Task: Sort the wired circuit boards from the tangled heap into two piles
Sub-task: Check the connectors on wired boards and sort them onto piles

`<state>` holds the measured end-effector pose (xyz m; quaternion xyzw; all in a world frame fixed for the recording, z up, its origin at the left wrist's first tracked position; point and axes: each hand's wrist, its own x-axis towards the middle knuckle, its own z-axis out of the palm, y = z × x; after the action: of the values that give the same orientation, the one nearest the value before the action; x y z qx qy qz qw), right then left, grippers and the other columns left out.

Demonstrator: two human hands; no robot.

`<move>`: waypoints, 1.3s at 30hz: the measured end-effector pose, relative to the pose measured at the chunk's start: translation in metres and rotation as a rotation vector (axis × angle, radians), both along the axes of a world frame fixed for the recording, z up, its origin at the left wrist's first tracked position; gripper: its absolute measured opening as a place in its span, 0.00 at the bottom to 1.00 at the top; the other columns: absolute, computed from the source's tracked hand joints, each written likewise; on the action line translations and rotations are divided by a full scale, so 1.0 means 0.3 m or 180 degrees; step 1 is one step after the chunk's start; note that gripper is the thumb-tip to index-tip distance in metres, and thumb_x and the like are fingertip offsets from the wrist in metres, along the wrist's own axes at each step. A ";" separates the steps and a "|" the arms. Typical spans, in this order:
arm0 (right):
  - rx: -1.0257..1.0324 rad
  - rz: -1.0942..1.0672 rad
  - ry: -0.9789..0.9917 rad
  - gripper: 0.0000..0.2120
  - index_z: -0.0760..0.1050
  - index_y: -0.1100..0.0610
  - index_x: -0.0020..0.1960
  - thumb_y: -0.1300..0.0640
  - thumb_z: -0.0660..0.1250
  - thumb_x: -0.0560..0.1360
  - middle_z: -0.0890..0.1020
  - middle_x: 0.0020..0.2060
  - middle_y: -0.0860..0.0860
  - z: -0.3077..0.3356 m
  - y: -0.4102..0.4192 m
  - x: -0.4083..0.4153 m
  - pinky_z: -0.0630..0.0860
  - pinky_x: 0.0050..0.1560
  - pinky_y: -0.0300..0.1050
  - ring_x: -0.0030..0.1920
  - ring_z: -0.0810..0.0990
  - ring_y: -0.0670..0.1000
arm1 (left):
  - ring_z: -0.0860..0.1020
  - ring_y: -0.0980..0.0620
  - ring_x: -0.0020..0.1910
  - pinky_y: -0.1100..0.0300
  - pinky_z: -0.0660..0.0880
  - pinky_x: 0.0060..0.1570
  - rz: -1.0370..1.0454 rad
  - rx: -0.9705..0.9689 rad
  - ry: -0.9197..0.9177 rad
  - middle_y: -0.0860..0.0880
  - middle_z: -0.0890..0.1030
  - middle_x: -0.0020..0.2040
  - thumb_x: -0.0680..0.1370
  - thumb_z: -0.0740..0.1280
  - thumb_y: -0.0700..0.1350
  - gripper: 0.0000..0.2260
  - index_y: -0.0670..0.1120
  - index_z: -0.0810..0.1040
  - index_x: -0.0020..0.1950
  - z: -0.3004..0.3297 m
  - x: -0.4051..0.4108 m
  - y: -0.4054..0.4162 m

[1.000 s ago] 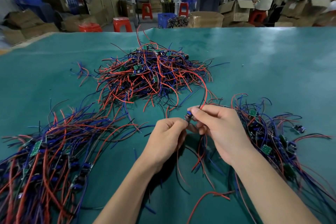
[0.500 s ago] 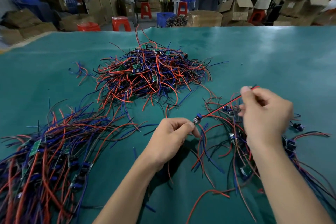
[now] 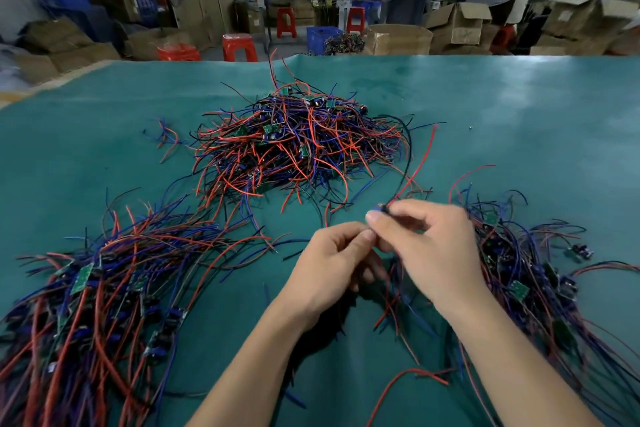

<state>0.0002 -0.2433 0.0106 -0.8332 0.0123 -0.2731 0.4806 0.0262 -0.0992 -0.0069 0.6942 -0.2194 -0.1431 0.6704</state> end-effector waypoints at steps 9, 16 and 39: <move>0.1243 -0.1206 -0.1916 0.10 0.82 0.45 0.38 0.45 0.73 0.76 0.76 0.32 0.51 0.222 0.006 -0.036 0.67 0.35 0.55 0.33 0.71 0.58 | 0.73 0.61 0.31 0.72 0.68 0.29 -0.0177 0.0092 -0.0088 0.45 0.81 0.35 0.85 0.57 0.38 0.12 0.40 0.78 0.47 0.010 -0.005 -0.008; 0.0685 0.0679 -0.0976 0.18 0.79 0.57 0.29 0.51 0.75 0.75 0.77 0.23 0.48 0.368 0.454 -0.010 0.68 0.31 0.45 0.26 0.73 0.45 | 0.75 0.57 0.36 0.64 0.72 0.37 0.0198 -0.0041 0.0013 0.43 0.83 0.41 0.80 0.64 0.37 0.05 0.38 0.80 0.50 -0.008 -0.003 -0.012; -0.2388 -0.0009 0.1672 0.17 0.72 0.52 0.69 0.51 0.64 0.81 0.68 0.70 0.54 0.088 0.300 0.487 0.69 0.48 0.53 0.57 0.78 0.64 | 0.67 0.62 0.23 0.68 0.65 0.25 0.0382 -0.0120 0.0113 0.56 0.74 0.24 0.69 0.58 0.36 0.15 0.53 0.77 0.29 0.013 -0.013 -0.007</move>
<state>0.1464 -0.1531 0.0371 -0.9907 0.0352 -0.0388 0.1259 0.0223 -0.1014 -0.0029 0.6908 -0.1680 -0.1108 0.6945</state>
